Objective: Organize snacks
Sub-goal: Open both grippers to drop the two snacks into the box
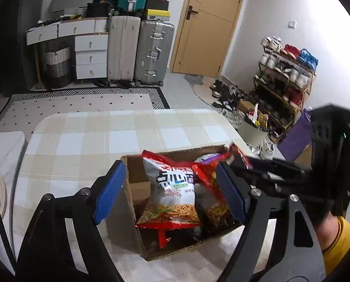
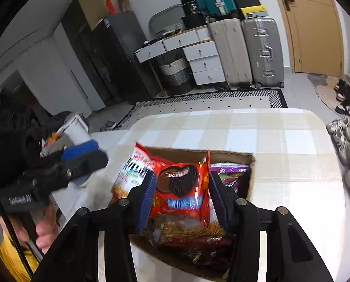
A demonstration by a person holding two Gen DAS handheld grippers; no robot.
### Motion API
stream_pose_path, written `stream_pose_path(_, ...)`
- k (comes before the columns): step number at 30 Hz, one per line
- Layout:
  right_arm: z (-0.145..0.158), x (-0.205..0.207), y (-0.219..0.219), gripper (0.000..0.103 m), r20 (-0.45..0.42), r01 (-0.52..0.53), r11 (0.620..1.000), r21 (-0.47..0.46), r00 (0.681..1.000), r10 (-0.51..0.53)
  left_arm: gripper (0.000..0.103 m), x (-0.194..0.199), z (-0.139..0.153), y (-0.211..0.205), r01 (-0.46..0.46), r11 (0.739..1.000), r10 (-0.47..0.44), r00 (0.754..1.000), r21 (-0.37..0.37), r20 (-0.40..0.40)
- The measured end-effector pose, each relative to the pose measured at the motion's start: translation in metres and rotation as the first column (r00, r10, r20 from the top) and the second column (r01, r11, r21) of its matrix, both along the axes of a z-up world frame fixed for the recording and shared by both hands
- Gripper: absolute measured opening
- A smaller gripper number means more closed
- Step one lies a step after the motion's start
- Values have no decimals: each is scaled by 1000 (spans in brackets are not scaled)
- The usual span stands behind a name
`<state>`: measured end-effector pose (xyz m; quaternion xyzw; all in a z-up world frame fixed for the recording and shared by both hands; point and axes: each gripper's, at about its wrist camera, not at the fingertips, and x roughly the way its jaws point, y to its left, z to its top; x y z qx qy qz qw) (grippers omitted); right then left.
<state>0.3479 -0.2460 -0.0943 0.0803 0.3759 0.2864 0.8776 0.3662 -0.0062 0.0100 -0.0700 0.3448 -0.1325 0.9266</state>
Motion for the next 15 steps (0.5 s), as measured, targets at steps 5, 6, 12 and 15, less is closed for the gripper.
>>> stream_pose_path(5, -5, -3, 7, 47, 2, -9, 1000, -27, 1000, 9, 77, -5, 2, 2, -3, 1000, 3, 1000, -3, -13)
stream_pose_path(6, -6, -2, 8, 47, 1, -12, 999, -31, 1000, 12, 77, -5, 2, 2, -4, 1000, 4, 1000, -1, -13)
stream_pose_path(12, 3, -7, 7, 54, 61, 14, 997, -73, 998, -10, 77, -5, 1, 1, -7, 1000, 7, 1000, 5, -24)
stream_pose_path(15, 4, -9, 6, 62, 68, 10, 997, -72, 998, -6, 77, -4, 1, 2, -4, 1000, 4, 1000, 1, -27)
